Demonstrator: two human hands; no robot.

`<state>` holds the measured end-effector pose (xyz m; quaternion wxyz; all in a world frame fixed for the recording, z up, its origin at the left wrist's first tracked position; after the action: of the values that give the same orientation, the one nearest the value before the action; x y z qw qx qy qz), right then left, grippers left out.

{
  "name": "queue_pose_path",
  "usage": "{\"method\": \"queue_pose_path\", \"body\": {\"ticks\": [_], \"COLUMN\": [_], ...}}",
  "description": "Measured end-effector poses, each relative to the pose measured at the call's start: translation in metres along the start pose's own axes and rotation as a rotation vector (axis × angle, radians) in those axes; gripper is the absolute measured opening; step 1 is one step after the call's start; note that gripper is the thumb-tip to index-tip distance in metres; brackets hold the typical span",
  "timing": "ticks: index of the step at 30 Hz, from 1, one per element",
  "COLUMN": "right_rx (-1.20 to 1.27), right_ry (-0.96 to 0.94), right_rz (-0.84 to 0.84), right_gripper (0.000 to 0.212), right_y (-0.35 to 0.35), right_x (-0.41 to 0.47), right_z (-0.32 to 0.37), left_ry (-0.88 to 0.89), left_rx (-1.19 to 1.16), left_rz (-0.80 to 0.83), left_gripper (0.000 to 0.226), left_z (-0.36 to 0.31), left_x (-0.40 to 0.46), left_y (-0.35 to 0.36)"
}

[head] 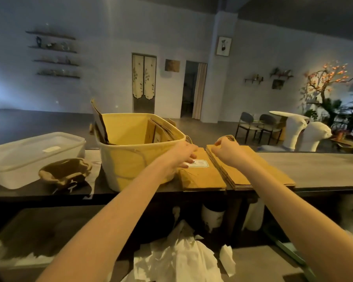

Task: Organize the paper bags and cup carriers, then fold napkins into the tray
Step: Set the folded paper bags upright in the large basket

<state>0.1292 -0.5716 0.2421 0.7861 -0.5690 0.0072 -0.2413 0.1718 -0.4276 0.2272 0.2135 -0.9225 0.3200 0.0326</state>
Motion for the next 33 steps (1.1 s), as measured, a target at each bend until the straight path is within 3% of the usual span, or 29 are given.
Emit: {"method": "queue_pose_path", "body": {"ticks": [4, 12, 18, 22, 29, 31, 33], "right_rx": [0.113, 0.259, 0.324, 0.379, 0.558, 0.544, 0.517], "right_ry": [0.082, 0.204, 0.233, 0.257, 0.314, 0.298, 0.277], "right_rz": [0.121, 0.26, 0.228, 0.109, -0.07, -0.088, -0.062], "right_gripper": [0.038, 0.056, 0.044, 0.035, 0.048, 0.051, 0.051], "right_y": [0.032, 0.066, 0.06, 0.05, 0.033, 0.027, 0.022], "right_x": [-0.012, -0.02, -0.019, -0.019, -0.029, -0.036, -0.042], "right_z": [-0.024, -0.031, -0.036, -0.047, -0.052, -0.047, -0.042], "left_ry": [-0.143, -0.219, -0.278, -0.28, -0.27, -0.287, -0.281], "left_rx": [0.084, -0.026, -0.242, -0.423, -0.981, -1.008, -0.891], "left_rz": [0.042, -0.021, -0.03, -0.006, 0.009, 0.033, 0.026], "left_gripper": [0.053, 0.053, 0.059, 0.059, 0.042, 0.029, 0.03], "left_z": [0.033, 0.058, 0.067, 0.064, 0.043, 0.04, 0.037], "left_x": [0.013, 0.03, 0.033, 0.031, 0.013, 0.009, 0.006], "left_y": [0.026, 0.037, 0.032, 0.03, 0.028, 0.029, 0.028]}}
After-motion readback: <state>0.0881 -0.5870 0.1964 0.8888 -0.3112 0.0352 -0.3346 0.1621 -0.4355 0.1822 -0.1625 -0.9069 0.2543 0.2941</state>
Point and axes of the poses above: each hand's wrist, its own x-axis towards the middle knuckle, its own y-axis out of the palm, z = x × y, the point moved 7 cm from there along x, towards the middle knuckle, and after that the axes turned 9 degrees about -y, right-handed, at the moved point
